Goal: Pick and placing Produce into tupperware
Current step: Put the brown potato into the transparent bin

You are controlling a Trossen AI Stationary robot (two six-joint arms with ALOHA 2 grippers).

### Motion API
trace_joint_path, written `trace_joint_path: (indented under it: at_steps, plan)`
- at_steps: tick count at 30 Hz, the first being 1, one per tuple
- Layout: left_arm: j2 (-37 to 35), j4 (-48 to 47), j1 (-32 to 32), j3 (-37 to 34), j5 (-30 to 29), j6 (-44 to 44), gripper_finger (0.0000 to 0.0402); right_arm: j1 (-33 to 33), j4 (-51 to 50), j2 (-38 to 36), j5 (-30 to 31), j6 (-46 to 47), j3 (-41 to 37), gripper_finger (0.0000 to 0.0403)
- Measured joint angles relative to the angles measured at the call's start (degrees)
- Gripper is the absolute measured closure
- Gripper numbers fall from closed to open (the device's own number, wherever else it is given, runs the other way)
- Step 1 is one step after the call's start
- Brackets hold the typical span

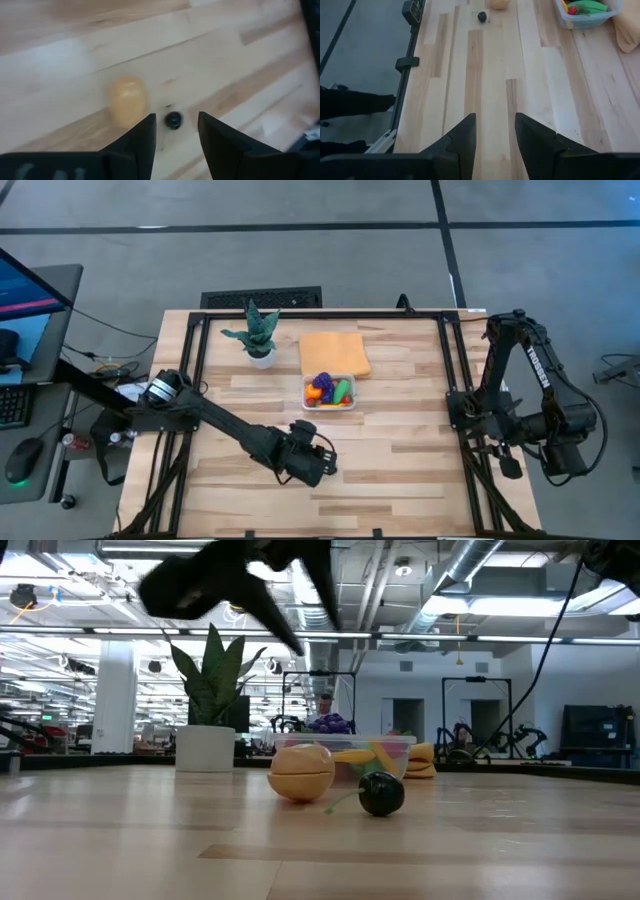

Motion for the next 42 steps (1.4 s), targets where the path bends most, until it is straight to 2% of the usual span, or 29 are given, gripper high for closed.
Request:
trace_joint_path:
  at_steps: [6,11,14,19,22,30,35,42]
  plan:
    - [0.00,11.25,1.72,0.00,-0.36,14.12,0.0263,0.00,0.00,0.02,0.00,-1.11,0.00,0.0274]
    - [0.00,16.92,3.57,-0.04,-2.14,24.99,0.0267,0.00,0.00,0.02,0.69,-1.55,0.00,0.0274]
    - [-0.07,18.80,4.87,-0.03,-2.05,24.91,0.0275,0.00,0.02,0.02,1.05,-1.48,0.00,0.0274]
    - [-0.07,17.15,7.00,-0.04,6.76,27.04,0.0282,0.00,0.03,0.04,1.05,-1.46,0.00,0.0274]
    - [-0.07,16.42,7.95,-0.04,9.43,27.05,0.0272,0.00,0.02,0.04,1.05,-1.46,0.00,0.0274]
    - [-0.07,15.57,8.71,-0.04,11.96,28.19,0.0187,0.00,0.02,0.04,1.05,-1.59,0.00,0.0274]
    - [-0.07,9.82,9.22,-0.04,11.85,26.68,0.0135,0.00,0.02,0.07,1.05,-1.57,0.00,0.0274]
    - [-0.07,-0.65,9.23,-0.09,16.82,19.23,0.0109,0.00,0.04,0.07,1.25,-1.44,0.00,0.0274]
